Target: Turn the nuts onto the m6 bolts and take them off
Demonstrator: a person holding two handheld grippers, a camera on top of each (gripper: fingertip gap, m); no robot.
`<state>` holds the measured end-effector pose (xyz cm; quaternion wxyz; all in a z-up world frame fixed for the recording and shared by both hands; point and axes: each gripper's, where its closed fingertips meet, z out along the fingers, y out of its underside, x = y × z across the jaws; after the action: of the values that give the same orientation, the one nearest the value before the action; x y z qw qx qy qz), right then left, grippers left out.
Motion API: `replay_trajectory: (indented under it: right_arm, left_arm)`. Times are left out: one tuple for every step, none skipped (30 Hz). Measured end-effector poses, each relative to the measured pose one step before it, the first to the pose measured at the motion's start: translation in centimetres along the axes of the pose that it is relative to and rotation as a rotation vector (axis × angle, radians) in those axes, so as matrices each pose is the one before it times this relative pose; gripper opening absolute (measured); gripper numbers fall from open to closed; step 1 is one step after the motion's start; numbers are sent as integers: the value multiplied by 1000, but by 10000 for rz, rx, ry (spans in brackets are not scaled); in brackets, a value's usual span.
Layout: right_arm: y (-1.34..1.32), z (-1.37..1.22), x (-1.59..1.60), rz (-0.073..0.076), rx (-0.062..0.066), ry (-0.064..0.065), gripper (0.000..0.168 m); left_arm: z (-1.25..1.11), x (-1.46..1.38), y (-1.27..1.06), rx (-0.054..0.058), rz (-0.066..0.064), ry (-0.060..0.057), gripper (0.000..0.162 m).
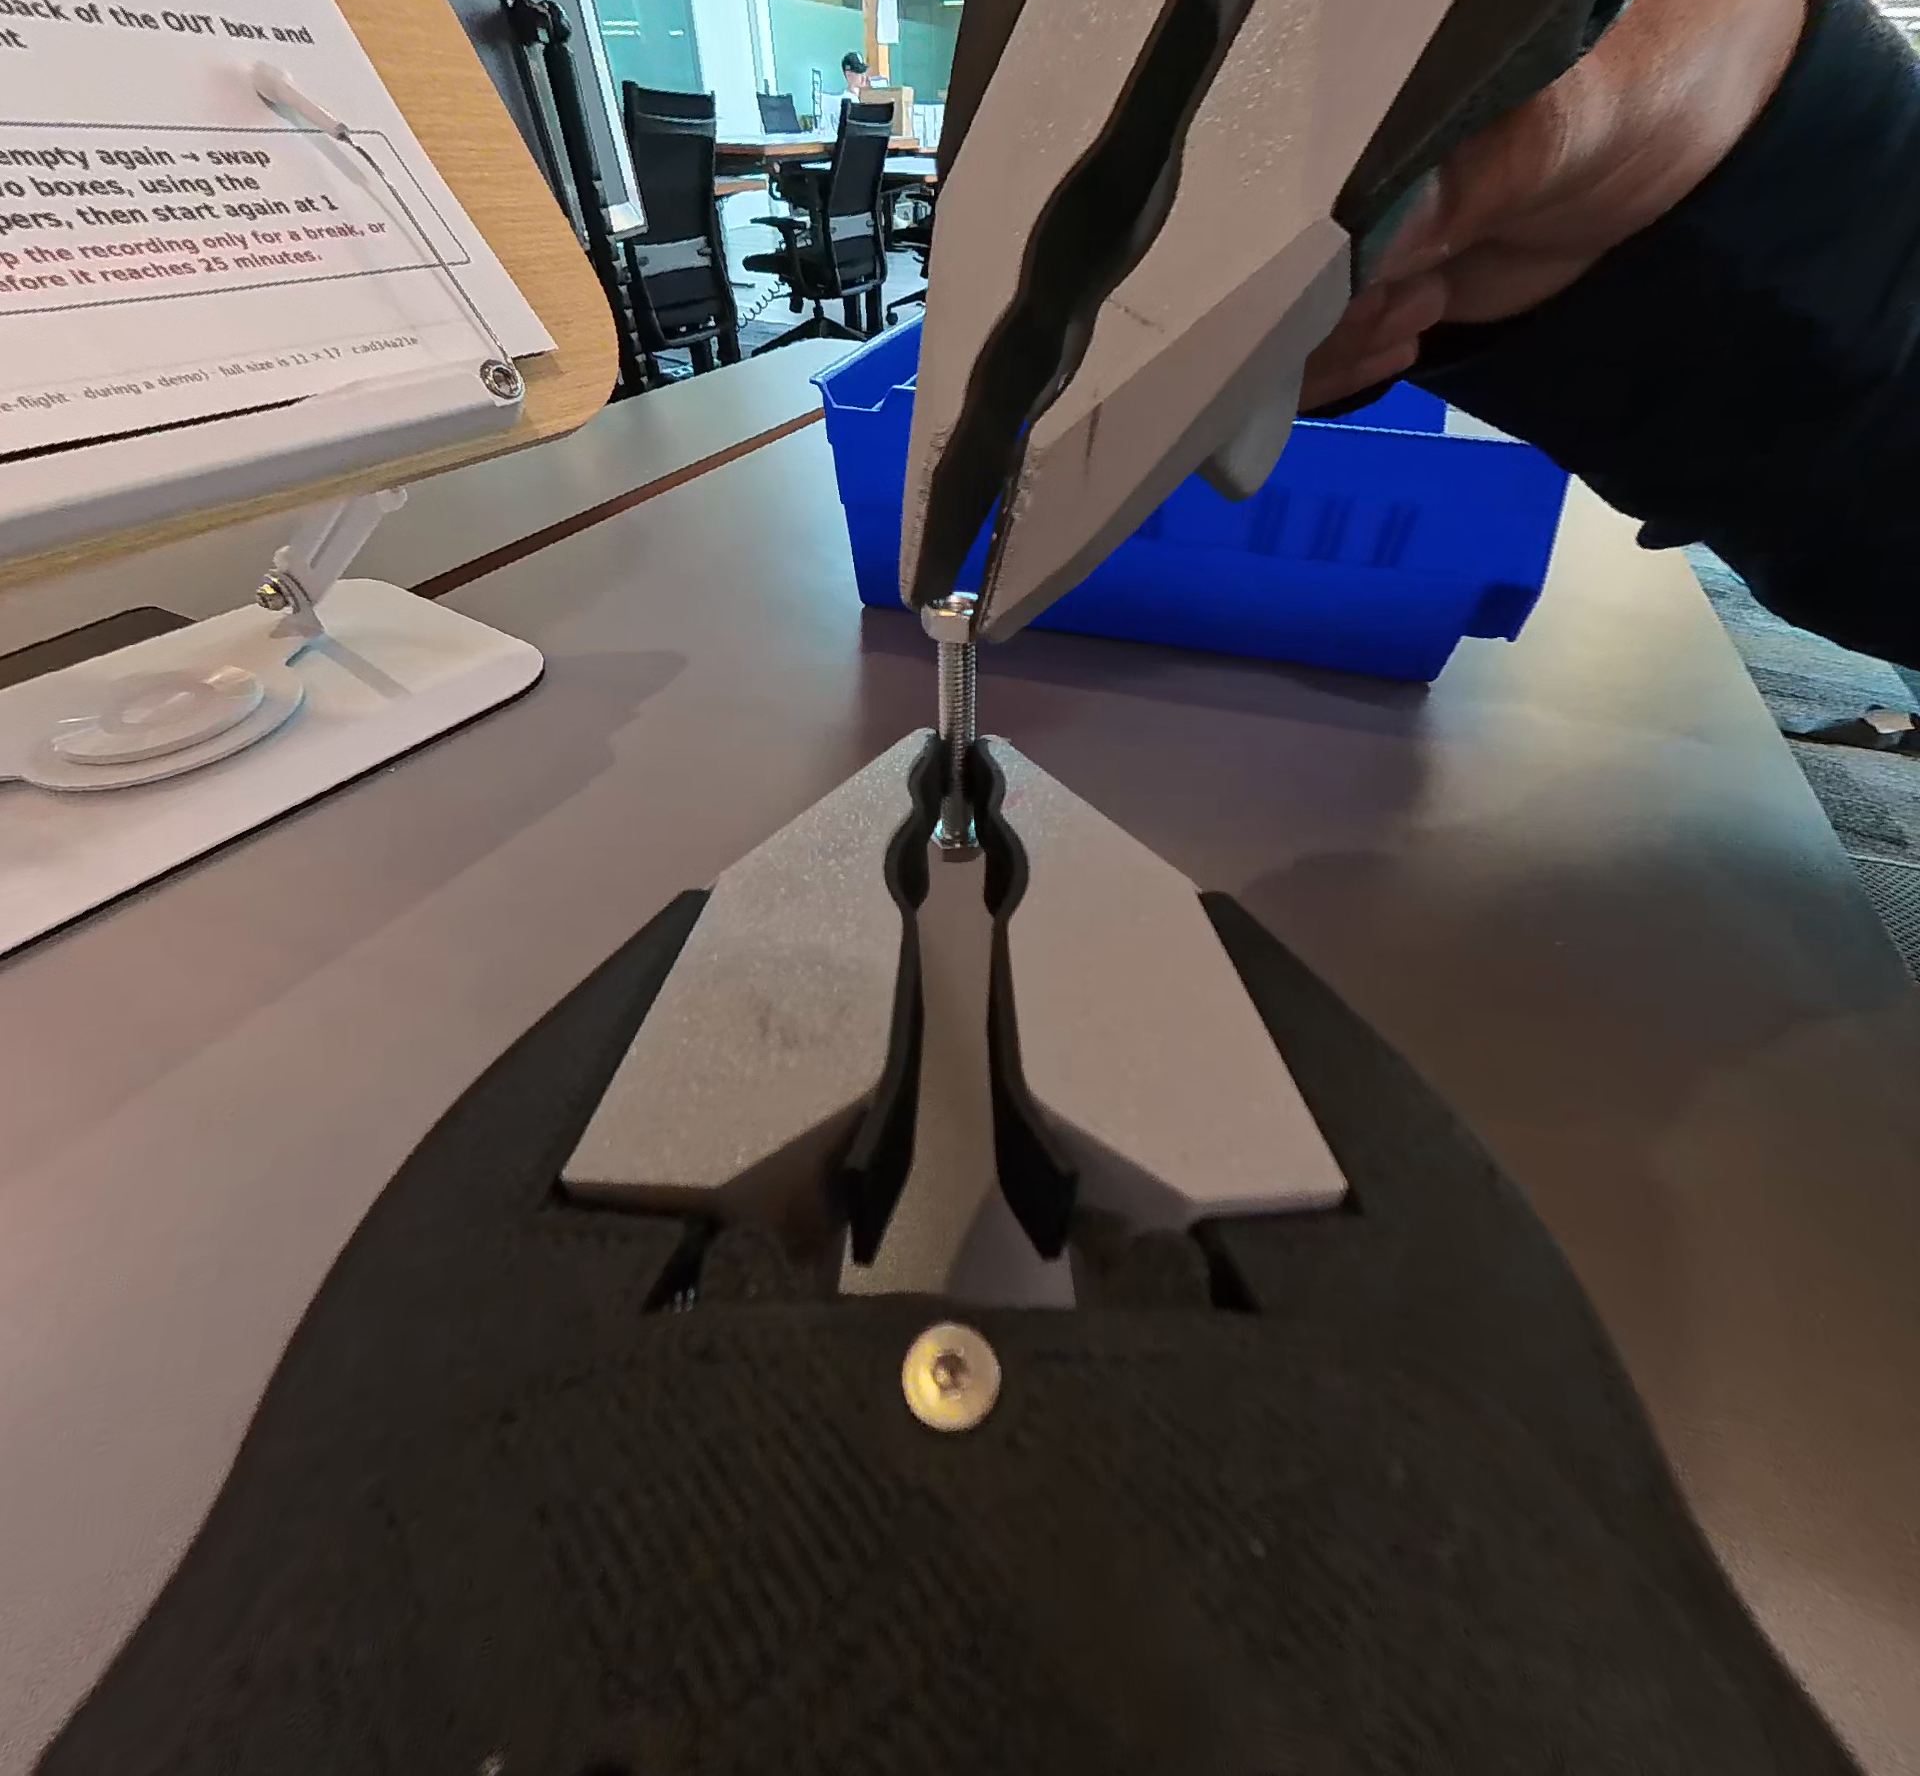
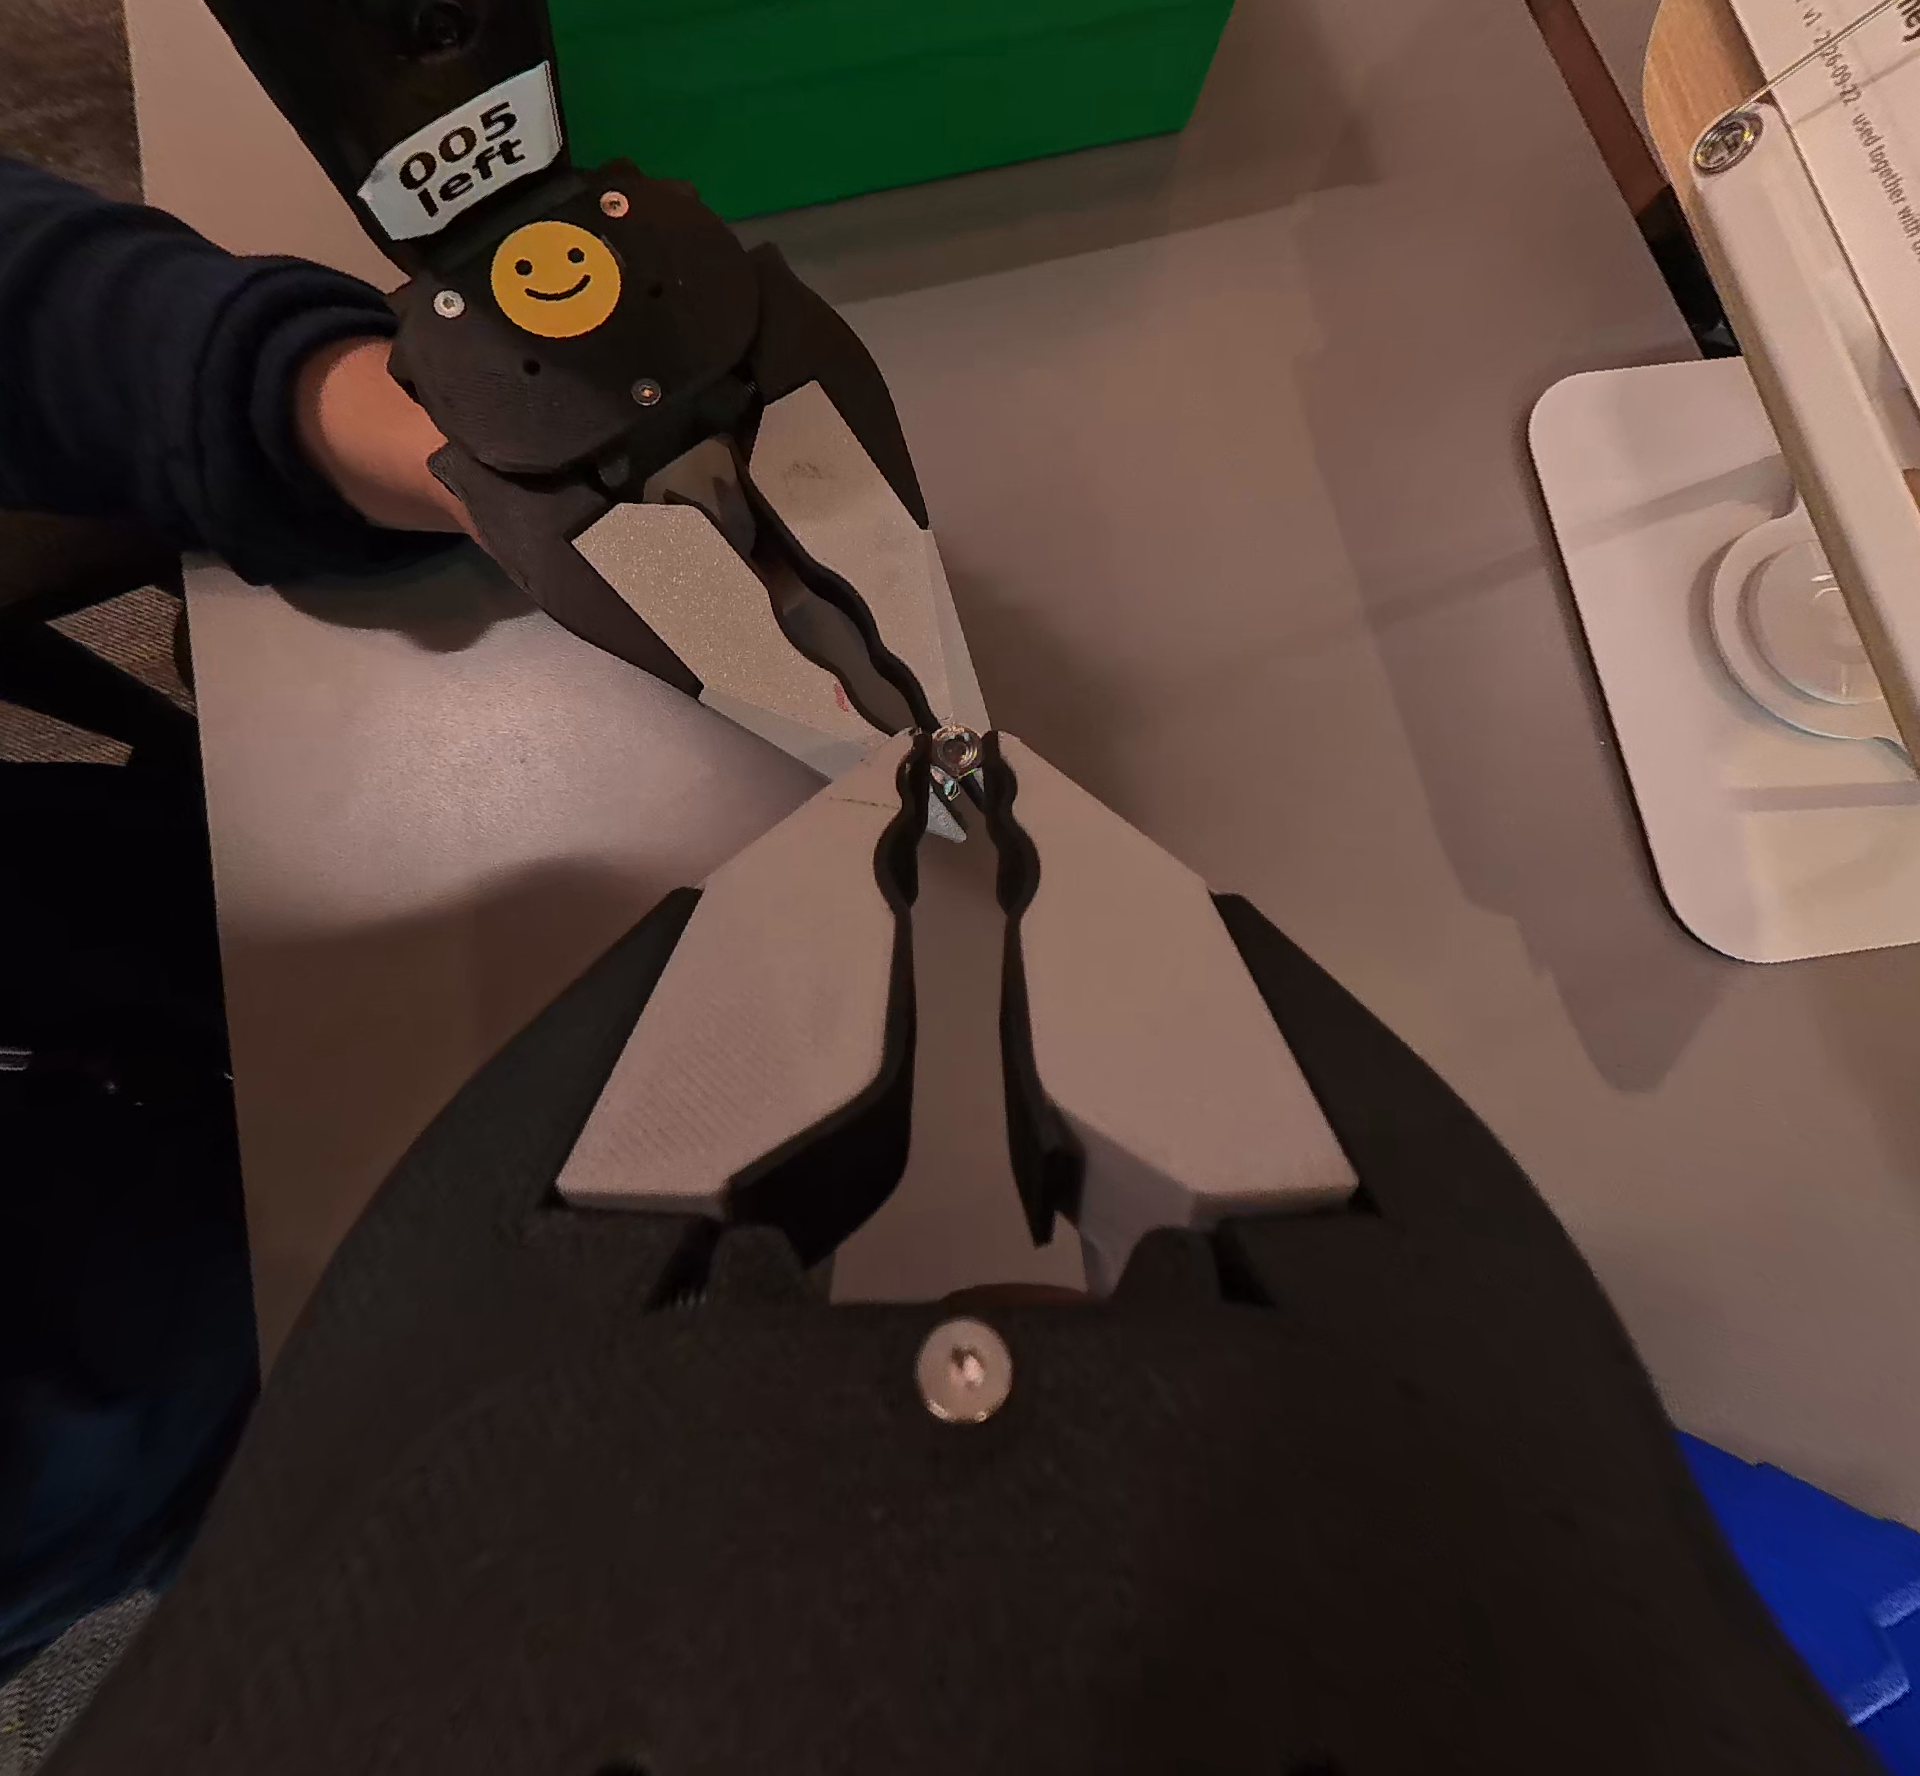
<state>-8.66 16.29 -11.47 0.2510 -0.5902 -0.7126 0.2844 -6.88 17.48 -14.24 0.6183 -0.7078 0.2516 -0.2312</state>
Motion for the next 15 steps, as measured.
replay_trajectory:
  right_arm:
    - [23,30,-22,22,-15,-15,7]
    - [36,24,1,8,-26,1,7]
    - [29,10,-5,-2,-17,1,7]
    - [5,8,-7,8,3,-8,7]
    - [-9,-7,-3,21,24,-9,7]
    - [-24,-18,-2,31,42,-15,7]
    - [-10,-20,10,40,45,-22,7]
    - [-10,-20,1,38,43,-22,7]
    - [14,-7,4,27,30,-20,7]
    - [42,22,2,18,9,-15,7]
    - [42,13,-1,10,2,-8,7]
    - [21,6,11,5,2,-2,7]
    - [14,17,6,3,-4,-2,7]
    - [0,4,1,-1,-5,-1,7]
    - [-9,-6,-2,-3,2,-3,7]
  left_arm:
    - [13,0,27,-14,-6,1,3]
    - [18,10,41,-18,-2,4,3]
    - [17,7,31,-10,-2,8,3]
    - [11,20,17,-6,-3,12,3]
    - [-10,1,-18,7,-3,-1,3]
    - [-15,-8,-33,19,-9,1,3]
    - [-9,-6,-31,17,-11,6,3]
    - [0,4,-24,11,-8,4,3]
    - [5,-3,17,-6,0,2,3]
    - [14,5,36,-21,12,-2,3]
    - [19,7,38,-15,8,-3,3]
    - [15,11,22,-11,-10,6,3]
    - [11,1,19,-8,-11,5,3]
    - [-6,-17,-1,1,6,-4,3]
    - [-3,-12,-18,6,0,-3,3]
